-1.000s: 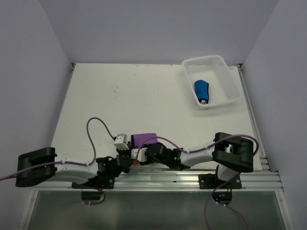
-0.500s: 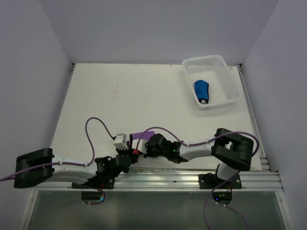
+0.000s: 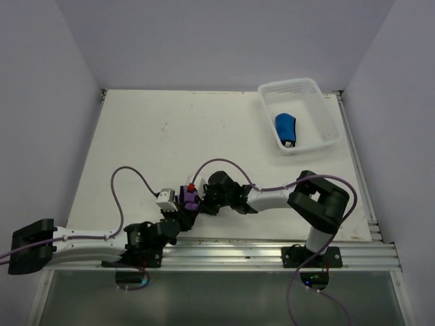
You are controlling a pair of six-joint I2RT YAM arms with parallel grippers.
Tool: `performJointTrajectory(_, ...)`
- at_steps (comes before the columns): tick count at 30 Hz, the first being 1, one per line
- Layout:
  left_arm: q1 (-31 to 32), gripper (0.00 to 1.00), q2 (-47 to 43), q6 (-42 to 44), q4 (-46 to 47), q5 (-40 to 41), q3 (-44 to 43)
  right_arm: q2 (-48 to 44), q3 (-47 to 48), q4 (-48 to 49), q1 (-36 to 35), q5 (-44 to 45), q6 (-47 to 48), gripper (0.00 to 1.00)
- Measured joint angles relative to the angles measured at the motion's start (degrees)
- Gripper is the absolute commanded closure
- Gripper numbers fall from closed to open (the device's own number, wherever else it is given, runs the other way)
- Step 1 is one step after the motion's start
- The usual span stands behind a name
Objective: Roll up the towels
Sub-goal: Roll the towel
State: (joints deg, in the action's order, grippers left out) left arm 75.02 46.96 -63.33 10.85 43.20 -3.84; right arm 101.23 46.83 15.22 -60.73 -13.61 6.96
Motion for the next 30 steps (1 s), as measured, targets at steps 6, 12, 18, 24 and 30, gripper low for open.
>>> performJointTrajectory(6,0.0,0.75,-7.8,1.2,-4.0,0.0,0.0,3.3,0.3,4.3,5.1,-12.7,-11.7,1.0)
performJointTrajectory(12,0.0,0.75,-10.7,2.2,-7.9,0.0,-0.5,9.1,1.3,9.5,7.9,-27.5,-24.3,1.0)
performJointTrajectory(18,0.0,0.75,-14.3,2.9,-12.3,0.0,-0.6,11.2,0.6,11.7,9.6,-33.4,-35.6,1.0)
performJointTrajectory(24,0.0,0.76,-16.5,2.9,-13.8,0.0,-0.5,10.4,3.6,1.0,9.6,-33.2,-38.9,1.0)
performJointTrajectory(30,0.3,0.77,-16.5,3.5,-13.8,-0.2,-0.6,10.4,8.8,-10.9,9.6,-30.9,-40.1,1.0)
